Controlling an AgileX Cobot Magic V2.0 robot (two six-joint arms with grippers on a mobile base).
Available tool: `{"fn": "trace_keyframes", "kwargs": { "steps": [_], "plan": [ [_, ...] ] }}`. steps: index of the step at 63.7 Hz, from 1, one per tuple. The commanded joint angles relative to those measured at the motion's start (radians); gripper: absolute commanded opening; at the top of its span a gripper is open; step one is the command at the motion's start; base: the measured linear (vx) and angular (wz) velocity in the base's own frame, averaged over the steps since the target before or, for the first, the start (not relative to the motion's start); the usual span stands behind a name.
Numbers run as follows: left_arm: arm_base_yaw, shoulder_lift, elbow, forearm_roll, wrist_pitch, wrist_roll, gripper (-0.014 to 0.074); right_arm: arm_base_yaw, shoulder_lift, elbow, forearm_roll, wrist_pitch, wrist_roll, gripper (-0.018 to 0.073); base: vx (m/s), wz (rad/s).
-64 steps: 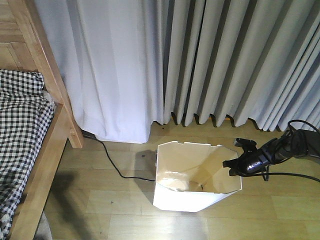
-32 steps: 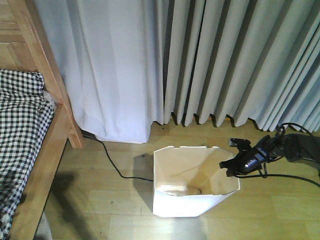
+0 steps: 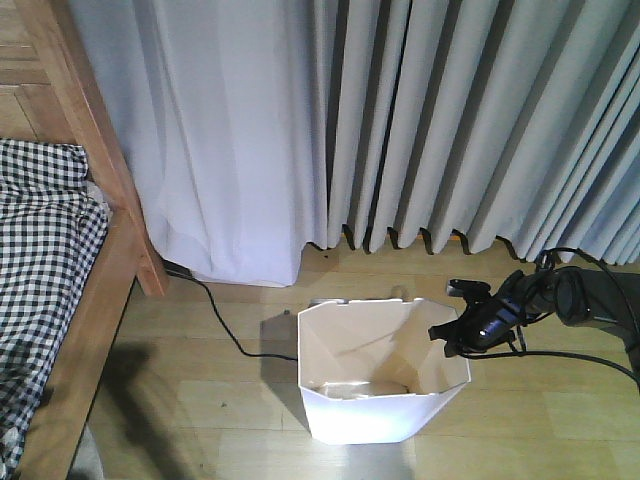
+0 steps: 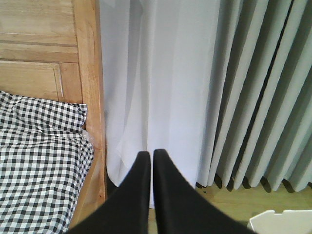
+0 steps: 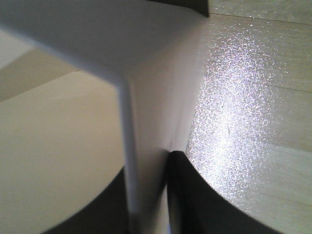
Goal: Move trash bin to bedside with robot
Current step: 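Open the right gripper and release the bin rim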
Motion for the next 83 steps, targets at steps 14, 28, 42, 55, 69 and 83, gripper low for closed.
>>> {"fn": "trace_keyframes", "kwargs": {
  "steps": [14,28,42,55,69,83],
  "plan": [
    [0.001,-0.014,0.012,-0.004,-0.069,-0.006,-0.0006,-0.007,-0.086,-0.026,0.065,0.059,0.001,0.0242,0.0,0.0],
    [0.001,-0.014,0.012,-0.004,-0.069,-0.006,-0.0006,-0.007,-0.086,-0.026,0.05,0.056,0.001,0.0338,0.0,0.0],
    [0.001,-0.014,0.012,-0.004,-0.069,-0.006,-0.0006,-0.007,-0.086,-0.026,0.042,0.045,0.001,0.04,0.0,0.0],
    [0.001,-0.014,0.012,-0.004,-0.069,-0.006,-0.0006,-0.007,-0.086,-0.026,0.042,0.036,0.003,0.0462,0.0,0.0],
    [0.001,-0.014,0.012,-0.004,-0.069,-0.006,-0.0006,-0.007,-0.086,-0.026,0.041,0.028,0.001,0.0473,0.0,0.0],
    [0.001,-0.014,0.012,-0.004,-0.069,-0.006,-0.0006,-0.019,-0.119,-0.023,0.008,0.072,0.013,0.0473,0.0,0.0]
  ]
}}
